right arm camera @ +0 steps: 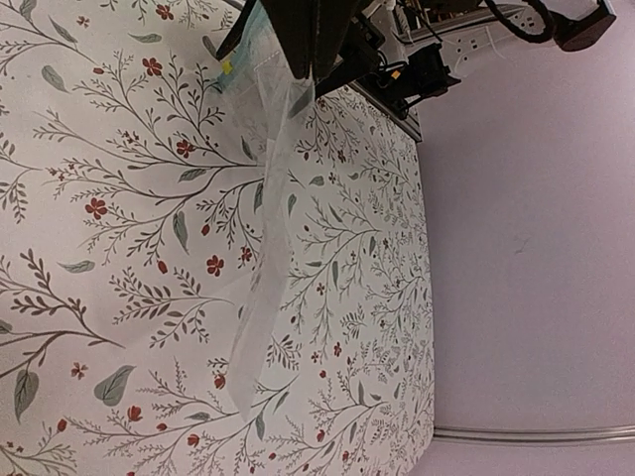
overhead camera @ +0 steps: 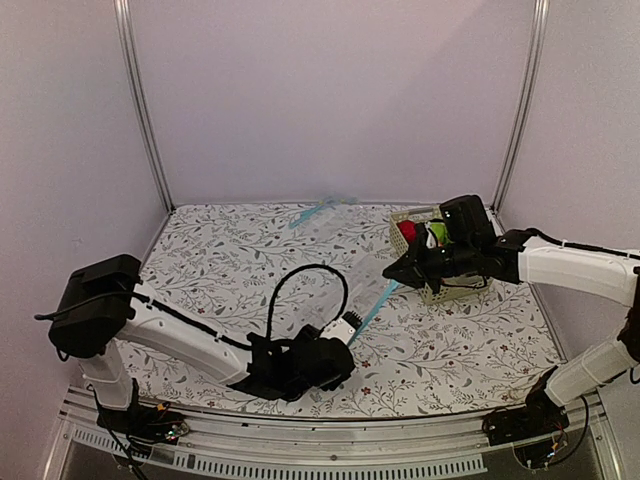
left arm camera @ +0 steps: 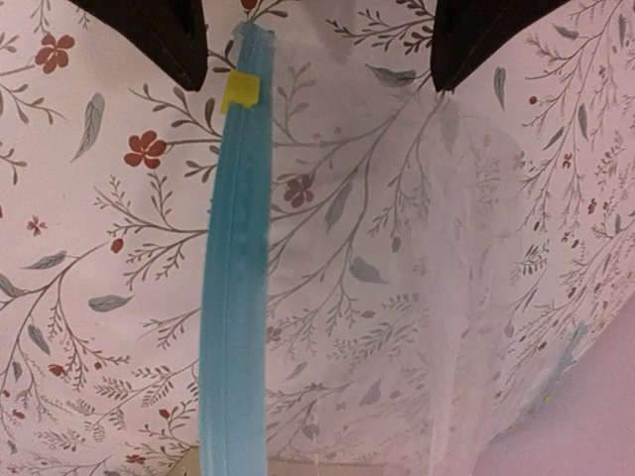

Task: Place the food in the zip-top bag and seal the zipper
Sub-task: Pass from the right arm to the left

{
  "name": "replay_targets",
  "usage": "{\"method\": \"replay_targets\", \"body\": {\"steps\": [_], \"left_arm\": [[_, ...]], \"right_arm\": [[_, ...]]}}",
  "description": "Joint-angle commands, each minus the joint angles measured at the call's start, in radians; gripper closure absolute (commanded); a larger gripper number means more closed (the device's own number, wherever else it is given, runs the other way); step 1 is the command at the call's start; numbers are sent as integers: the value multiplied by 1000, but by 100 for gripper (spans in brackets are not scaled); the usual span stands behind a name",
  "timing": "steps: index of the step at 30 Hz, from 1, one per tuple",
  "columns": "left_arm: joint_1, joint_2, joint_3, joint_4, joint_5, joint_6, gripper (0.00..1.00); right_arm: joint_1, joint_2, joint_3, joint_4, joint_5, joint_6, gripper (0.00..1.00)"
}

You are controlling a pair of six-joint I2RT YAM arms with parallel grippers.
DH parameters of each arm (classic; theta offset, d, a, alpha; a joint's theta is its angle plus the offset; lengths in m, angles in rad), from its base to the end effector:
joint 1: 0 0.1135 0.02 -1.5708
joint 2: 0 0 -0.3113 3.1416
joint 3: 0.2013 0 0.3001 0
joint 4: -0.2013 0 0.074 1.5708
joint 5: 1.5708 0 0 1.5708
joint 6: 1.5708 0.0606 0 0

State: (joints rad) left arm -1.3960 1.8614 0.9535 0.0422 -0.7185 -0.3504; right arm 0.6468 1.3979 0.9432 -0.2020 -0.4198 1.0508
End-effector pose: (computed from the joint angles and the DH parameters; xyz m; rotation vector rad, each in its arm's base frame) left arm 0.1114 -0.4017 0.1258 0.8207 2.0225 -0.0881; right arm 0.2719 0.2363 0.2660 0.2478 2.5304 1.2893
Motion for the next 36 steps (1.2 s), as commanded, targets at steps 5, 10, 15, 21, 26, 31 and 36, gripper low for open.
{"method": "replay_targets", "body": {"steps": [5,10,15,21,26,31,36], "left_arm": [[6,52,37,26,-39,-16,19],[32,90,67,13,-61,-27,27],[54,102,75,37,-92,-23,45],[64,83,78,55,-86,4,71],[68,-3,52,37,15,48,85],[110,-116,58,-114,283,83,95],[182,-232,61,-234,558,100,100]], "right_arm": [[-3,-31,29,-12,29,18,100],[-3,-43,28,-11,38,28,100],[-4,-51,20,-11,38,35,100],[-4,-53,6,-14,47,37,100],[-4,-57,-18,-36,88,9,100],[-4,-84,36,-162,161,-116,77],[-4,-163,170,-362,277,-347,47]]}}
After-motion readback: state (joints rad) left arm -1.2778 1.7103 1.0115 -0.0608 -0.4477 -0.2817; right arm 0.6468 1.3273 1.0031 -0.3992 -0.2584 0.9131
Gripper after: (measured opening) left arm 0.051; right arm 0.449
